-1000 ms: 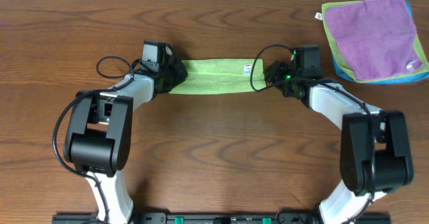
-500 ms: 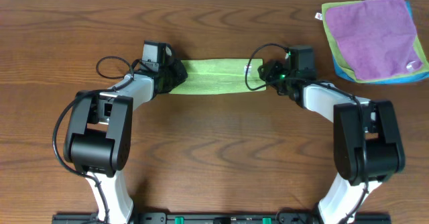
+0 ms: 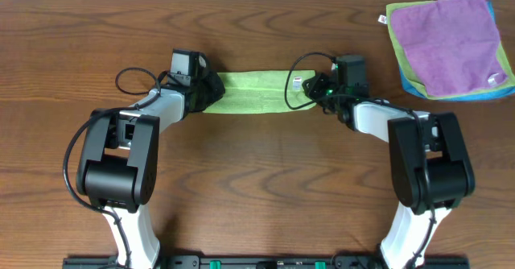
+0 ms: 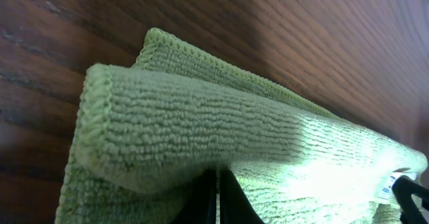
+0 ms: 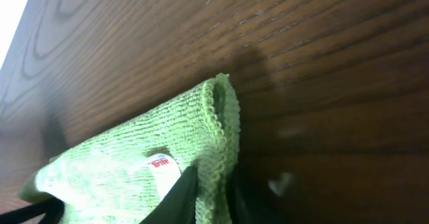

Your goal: Fold the cloth

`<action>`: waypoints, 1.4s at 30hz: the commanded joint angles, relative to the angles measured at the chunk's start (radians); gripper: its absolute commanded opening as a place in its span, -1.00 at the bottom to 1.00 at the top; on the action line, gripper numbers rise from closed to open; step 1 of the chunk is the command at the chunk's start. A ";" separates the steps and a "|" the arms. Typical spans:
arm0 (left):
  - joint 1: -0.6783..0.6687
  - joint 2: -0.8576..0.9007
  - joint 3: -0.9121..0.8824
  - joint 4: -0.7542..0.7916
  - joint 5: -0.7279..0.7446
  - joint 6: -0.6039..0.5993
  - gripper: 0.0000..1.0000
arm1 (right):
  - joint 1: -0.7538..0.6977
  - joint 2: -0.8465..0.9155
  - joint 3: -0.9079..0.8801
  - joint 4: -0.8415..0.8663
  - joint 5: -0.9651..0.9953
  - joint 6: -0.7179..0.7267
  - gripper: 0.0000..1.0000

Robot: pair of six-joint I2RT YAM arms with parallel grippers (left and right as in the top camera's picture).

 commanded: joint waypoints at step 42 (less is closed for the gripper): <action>0.010 0.016 0.026 -0.006 0.022 0.022 -0.89 | 0.204 -0.172 0.055 0.069 0.052 -0.038 -0.97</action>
